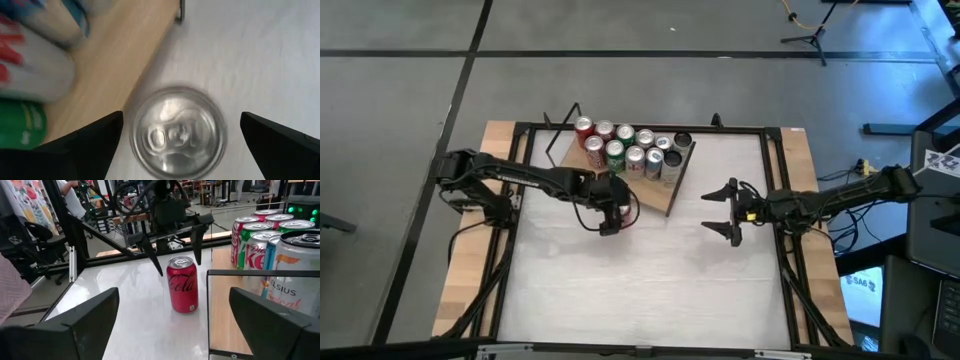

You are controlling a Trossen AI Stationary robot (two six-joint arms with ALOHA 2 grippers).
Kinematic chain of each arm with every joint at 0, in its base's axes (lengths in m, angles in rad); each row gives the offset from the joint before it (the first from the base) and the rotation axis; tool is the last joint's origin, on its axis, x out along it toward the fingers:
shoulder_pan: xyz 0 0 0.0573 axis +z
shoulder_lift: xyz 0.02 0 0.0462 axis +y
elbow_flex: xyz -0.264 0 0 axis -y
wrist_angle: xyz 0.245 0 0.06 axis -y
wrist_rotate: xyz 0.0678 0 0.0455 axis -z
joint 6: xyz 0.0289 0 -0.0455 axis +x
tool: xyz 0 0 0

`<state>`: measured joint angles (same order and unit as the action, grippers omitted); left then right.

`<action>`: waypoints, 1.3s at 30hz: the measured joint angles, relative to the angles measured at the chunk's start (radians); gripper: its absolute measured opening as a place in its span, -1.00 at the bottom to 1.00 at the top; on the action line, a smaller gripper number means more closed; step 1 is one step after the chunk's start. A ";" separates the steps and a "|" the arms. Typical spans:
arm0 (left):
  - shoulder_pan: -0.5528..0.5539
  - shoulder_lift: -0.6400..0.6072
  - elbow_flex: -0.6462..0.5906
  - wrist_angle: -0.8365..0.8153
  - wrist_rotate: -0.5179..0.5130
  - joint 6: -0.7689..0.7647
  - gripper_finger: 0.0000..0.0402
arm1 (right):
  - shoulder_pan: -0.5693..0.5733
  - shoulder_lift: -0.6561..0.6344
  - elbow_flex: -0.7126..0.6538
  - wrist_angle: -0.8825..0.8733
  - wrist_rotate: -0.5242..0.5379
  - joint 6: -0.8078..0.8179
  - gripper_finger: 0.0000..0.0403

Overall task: Place canned beverage on shelf
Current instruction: Put the red black soda can on the shelf aligned with the other red black soda can

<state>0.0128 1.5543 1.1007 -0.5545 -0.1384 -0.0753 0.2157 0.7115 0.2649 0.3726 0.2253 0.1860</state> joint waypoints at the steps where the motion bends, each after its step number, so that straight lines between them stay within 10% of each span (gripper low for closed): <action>1: 0.000 0.011 0.000 -0.014 0.001 0.000 0.95 | 0.000 0.000 0.000 -0.003 0.000 0.000 0.85; 39: -0.002 0.053 0.000 -0.006 -0.006 -0.055 0.79 | 0.000 0.000 0.000 -0.009 -0.001 0.000 0.85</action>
<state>0.0105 1.6070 1.1004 -0.5602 -0.1448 -0.1308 0.2157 0.7113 0.2653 0.3637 0.2241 0.1856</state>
